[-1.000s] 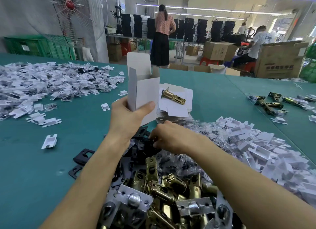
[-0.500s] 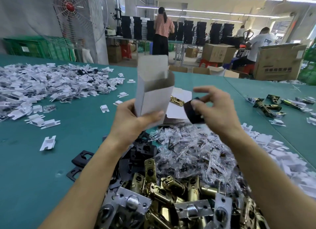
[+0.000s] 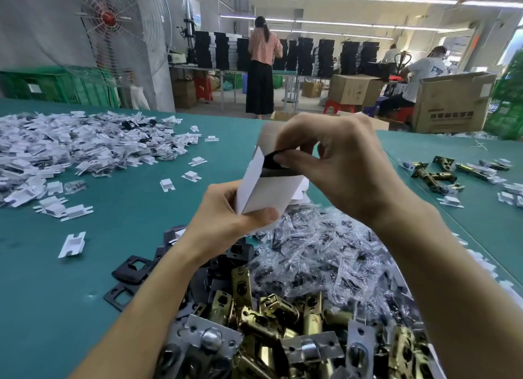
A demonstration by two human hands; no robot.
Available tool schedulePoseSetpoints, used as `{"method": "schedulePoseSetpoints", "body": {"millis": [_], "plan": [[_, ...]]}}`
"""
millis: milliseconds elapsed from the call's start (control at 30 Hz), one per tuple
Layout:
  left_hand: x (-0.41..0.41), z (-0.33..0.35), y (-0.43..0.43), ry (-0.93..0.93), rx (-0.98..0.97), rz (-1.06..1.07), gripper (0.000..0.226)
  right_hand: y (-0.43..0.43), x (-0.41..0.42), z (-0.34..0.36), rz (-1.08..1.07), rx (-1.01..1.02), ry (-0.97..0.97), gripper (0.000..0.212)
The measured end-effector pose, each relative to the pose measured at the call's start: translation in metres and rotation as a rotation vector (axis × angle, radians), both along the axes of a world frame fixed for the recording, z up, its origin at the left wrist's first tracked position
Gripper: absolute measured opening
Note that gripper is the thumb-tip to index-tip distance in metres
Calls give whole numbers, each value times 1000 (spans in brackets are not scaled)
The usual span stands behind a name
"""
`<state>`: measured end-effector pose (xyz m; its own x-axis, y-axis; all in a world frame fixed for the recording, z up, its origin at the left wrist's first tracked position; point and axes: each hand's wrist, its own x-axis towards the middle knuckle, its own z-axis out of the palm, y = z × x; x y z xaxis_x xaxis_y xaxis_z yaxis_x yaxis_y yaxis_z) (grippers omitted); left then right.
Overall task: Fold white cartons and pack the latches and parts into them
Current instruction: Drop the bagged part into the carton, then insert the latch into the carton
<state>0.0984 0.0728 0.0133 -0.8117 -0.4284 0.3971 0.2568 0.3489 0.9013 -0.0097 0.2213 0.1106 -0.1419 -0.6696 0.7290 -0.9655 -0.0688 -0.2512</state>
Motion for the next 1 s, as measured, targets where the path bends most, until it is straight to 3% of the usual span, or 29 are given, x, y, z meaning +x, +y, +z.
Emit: {"method": "schedulePoseSetpoints", "body": {"millis": [133,433,667,733,800,900,933,1000], "plan": [[0,0,1,-34,8,8,21,-4,-5,1,-25,73,-63,19],[0,1,2,-44,41,-25,25,-10,0,7,-39,100,1,19],[-2,-1,1,12,102,4,23,-20,3,17,4,314,93,31],[-2,0,1,34,128,28,22,-17,1,18,15,231,35,26],[-1,2,-1,75,163,67,20,-10,-4,12,16,10,-72,20],[1,4,-5,168,274,104,22,3,-21,-7,-151,-147,-219,19],[1,4,-5,196,324,121,23,7,-28,-15,-233,-65,-251,19],[2,5,-7,230,394,163,34,15,-36,-33,-316,331,-255,15]]}}
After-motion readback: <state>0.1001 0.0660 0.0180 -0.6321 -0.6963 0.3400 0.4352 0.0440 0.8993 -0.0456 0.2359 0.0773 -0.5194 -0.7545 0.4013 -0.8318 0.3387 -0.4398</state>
